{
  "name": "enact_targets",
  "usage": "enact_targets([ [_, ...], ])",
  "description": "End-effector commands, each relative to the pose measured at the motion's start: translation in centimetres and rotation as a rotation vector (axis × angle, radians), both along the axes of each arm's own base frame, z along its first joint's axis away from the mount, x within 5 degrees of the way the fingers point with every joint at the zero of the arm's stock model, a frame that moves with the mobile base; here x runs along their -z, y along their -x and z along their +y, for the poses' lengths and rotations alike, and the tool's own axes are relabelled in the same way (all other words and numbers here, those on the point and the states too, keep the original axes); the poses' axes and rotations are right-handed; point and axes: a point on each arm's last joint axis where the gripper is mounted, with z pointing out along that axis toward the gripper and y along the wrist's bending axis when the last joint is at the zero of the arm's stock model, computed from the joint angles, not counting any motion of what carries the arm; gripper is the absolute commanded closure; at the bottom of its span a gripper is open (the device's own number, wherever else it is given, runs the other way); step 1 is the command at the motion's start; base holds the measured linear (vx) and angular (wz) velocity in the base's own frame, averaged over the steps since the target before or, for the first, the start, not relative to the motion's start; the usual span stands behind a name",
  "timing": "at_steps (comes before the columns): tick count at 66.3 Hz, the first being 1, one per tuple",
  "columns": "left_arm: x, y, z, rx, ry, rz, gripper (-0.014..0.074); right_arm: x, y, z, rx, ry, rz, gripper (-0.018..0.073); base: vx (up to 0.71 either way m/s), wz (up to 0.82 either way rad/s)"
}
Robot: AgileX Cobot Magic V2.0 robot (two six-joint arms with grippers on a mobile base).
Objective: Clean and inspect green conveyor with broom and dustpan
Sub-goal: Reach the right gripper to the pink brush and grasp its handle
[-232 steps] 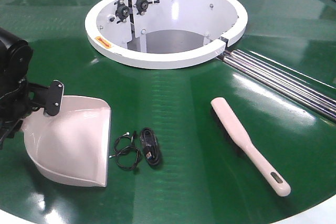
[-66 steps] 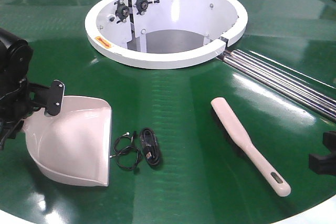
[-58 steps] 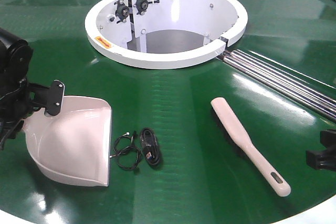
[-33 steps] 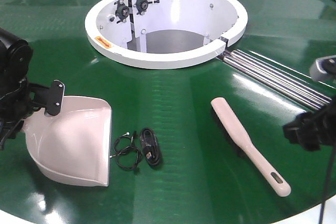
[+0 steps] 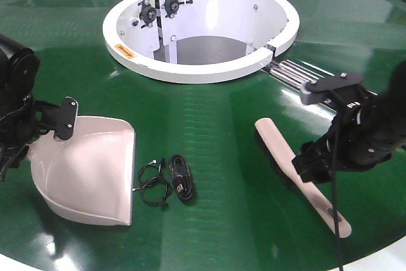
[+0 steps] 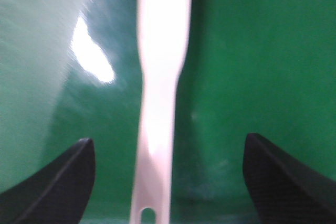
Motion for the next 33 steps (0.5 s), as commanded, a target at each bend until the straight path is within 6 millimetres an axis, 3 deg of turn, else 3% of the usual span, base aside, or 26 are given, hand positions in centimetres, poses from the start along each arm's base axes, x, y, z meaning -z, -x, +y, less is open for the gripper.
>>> enact_targets([
  [1, -2.5, 0.5, 0.1, -0.016, -0.005, -0.058, 0.0603, -0.3, -1.0, 0.2, 0.008, 0.007, 0.001, 0.0003, 0.00, 0.00],
  [33, -2.5, 0.5, 0.1, -0.016, -0.005, -0.058, 0.0603, 4.1, -3.1, 1.2, 0.009, 0.011, 0.140, 0.0005, 0.00, 0.00],
])
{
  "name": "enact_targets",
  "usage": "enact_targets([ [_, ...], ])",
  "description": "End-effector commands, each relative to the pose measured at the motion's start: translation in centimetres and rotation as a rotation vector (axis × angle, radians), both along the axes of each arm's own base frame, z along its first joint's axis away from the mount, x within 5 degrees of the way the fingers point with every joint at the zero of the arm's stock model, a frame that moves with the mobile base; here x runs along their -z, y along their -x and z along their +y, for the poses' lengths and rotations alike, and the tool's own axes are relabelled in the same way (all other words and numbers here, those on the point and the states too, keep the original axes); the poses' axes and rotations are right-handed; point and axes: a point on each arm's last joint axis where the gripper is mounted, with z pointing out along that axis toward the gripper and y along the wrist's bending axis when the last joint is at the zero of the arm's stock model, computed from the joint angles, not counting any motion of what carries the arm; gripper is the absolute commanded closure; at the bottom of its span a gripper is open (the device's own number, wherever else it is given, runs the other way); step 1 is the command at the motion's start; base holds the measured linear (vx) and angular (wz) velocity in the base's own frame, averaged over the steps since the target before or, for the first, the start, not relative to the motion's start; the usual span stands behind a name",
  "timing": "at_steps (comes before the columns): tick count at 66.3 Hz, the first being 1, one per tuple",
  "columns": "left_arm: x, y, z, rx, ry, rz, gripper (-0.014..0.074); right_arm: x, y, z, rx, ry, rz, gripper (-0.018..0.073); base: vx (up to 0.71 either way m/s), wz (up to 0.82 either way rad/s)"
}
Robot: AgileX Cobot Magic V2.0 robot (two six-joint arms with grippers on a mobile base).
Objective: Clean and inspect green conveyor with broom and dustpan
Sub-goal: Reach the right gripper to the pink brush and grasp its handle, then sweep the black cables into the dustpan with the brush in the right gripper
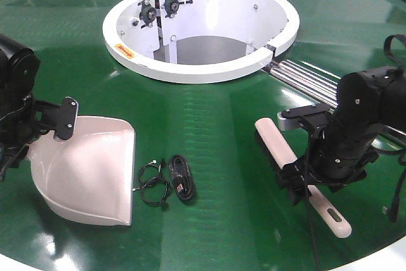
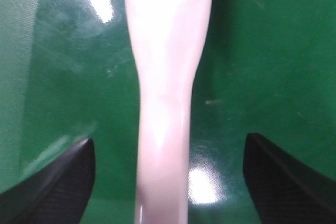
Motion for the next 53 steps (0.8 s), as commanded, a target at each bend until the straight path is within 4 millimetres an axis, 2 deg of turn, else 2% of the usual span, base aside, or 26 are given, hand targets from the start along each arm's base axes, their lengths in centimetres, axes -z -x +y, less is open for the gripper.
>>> enact_targets([
  [1, -2.5, 0.5, 0.1, -0.016, -0.005, -0.058, 0.0603, -1.2, -0.5, 0.2, -0.013, -0.017, -0.060, 0.0005, 0.00, 0.00],
  [22, -2.5, 0.5, 0.1, -0.016, -0.005, -0.058, 0.0603, 0.9, -1.1, 0.4, -0.012, 0.000, 0.003, 0.0016, 0.00, 0.00],
  [35, -2.5, 0.5, 0.1, -0.016, -0.005, -0.058, 0.0603, 1.0, -1.4, 0.4, -0.011, -0.002, -0.006, 0.0046, 0.00, 0.00],
  [43, -2.5, 0.5, 0.1, -0.016, -0.005, -0.058, 0.0603, 0.9, -1.4, 0.4, -0.013, -0.002, -0.008, 0.0104, 0.00, 0.00],
  [53, -2.5, 0.5, 0.1, -0.016, -0.005, -0.058, 0.0603, 1.3, -1.5, 0.5, -0.026, 0.002, 0.006, 0.0237, 0.00, 0.00],
])
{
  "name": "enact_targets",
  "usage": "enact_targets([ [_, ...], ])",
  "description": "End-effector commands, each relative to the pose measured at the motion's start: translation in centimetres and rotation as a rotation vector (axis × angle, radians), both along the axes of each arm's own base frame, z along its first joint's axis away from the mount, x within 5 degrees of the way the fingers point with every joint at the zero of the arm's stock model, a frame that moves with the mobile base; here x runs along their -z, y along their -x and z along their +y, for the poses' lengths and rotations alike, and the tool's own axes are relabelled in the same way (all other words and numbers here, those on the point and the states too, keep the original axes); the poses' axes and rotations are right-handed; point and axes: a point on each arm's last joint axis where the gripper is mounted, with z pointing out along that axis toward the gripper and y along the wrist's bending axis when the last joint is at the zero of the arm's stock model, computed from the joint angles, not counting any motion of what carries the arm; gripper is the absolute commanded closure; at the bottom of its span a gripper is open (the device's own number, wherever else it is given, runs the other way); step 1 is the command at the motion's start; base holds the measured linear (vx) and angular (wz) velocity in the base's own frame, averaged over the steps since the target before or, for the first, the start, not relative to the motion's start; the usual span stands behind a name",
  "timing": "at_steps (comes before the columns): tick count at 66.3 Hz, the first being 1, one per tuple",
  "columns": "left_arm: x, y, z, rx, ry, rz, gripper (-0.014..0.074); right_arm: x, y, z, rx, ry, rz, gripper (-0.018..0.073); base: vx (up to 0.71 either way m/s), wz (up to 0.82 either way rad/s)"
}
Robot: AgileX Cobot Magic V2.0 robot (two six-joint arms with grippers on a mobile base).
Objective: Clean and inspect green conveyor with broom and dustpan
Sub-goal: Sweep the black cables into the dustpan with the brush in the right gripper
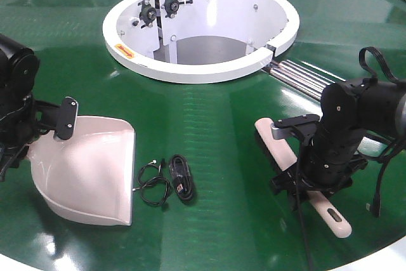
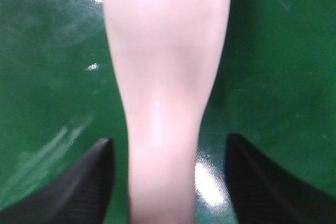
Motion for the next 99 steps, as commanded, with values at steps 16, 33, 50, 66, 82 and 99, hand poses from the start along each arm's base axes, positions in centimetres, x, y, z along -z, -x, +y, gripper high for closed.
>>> enact_targets([
  [16, -2.5, 0.5, 0.1, -0.016, -0.005, -0.058, 0.0603, -1.4, -0.3, 0.1, -0.035, -0.015, -0.046, 0.0474, 0.00, 0.00],
  [33, -2.5, 0.5, 0.1, -0.016, -0.005, -0.058, 0.0603, -2.4, 0.3, 1.0, -0.034, -0.039, -0.062, 0.0563, 0.00, 0.00],
  [50, -2.5, 0.5, 0.1, -0.015, -0.005, -0.059, 0.0603, -3.3, 2.1, 5.6, -0.072, -0.062, -0.083, 0.0563, 0.00, 0.00],
  [66, -2.5, 0.5, 0.1, -0.015, -0.005, -0.059, 0.0603, -4.2, 1.9, 9.4, -0.027, -0.049, -0.030, 0.0563, 0.00, 0.00],
  [82, -2.5, 0.5, 0.1, -0.015, -0.005, -0.059, 0.0603, -3.7, 0.8, 12.6, 0.032, 0.008, 0.059, 0.0562, 0.00, 0.00],
  [99, -2.5, 0.5, 0.1, -0.015, -0.005, -0.059, 0.0603, -1.8, 1.2, 16.3, 0.064, 0.006, 0.129, 0.0562, 0.00, 0.00],
])
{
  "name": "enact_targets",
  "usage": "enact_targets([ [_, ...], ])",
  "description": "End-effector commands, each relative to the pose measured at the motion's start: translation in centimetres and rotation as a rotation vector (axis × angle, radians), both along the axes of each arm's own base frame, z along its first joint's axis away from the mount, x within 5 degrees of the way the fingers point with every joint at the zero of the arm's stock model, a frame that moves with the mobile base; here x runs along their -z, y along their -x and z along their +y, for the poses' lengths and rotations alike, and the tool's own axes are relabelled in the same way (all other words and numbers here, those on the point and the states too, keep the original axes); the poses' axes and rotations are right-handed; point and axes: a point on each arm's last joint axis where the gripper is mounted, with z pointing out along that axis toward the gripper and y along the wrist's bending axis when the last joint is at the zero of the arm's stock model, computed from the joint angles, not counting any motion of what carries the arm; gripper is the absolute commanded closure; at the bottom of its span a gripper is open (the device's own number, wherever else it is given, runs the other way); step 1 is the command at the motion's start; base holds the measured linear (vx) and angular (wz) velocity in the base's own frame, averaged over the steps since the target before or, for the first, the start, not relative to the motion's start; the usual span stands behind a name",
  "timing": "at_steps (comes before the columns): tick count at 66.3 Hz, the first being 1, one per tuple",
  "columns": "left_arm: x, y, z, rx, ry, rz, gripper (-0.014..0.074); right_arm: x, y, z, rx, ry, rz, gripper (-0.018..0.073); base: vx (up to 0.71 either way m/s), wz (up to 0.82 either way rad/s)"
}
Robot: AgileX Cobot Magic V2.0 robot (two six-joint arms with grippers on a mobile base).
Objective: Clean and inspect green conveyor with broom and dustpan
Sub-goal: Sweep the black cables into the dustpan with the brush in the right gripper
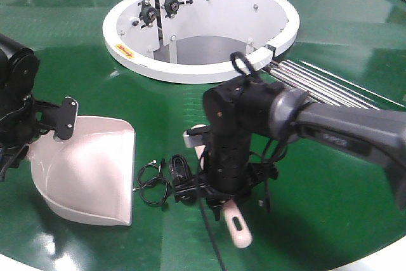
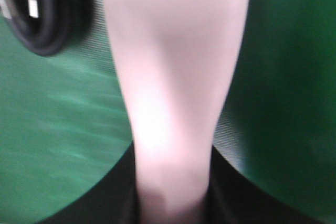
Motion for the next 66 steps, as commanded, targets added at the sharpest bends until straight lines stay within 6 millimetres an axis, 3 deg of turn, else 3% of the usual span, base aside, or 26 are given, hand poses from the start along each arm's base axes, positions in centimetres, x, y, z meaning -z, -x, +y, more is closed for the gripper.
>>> enact_targets([
  [1, -2.5, 0.5, 0.1, -0.015, -0.005, -0.059, 0.0603, -2.1, 0.8, 1.3, 0.011, -0.025, 0.030, 0.0562, 0.00, 0.00],
  [34, -2.5, 0.5, 0.1, -0.015, -0.005, -0.059, 0.0603, -1.8, 0.2, 11.4, -0.038, -0.302, 0.092, 0.0561, 0.00, 0.00],
  [41, -2.5, 0.5, 0.1, -0.015, -0.005, -0.059, 0.0603, -2.6, -0.1, 13.6, -0.077, -0.392, 0.080, 0.0561, 0.00, 0.00],
  [54, -2.5, 0.5, 0.1, -0.015, -0.005, -0.059, 0.0603, -5.8, -1.1, 14.8, -0.099, -0.498, -0.008, 0.0561, 0.00, 0.00],
  [66, -2.5, 0.5, 0.1, -0.015, -0.005, -0.059, 0.0603, -8.1, -1.4, 14.1, -0.108, -0.492, -0.096, 0.0561, 0.00, 0.00],
])
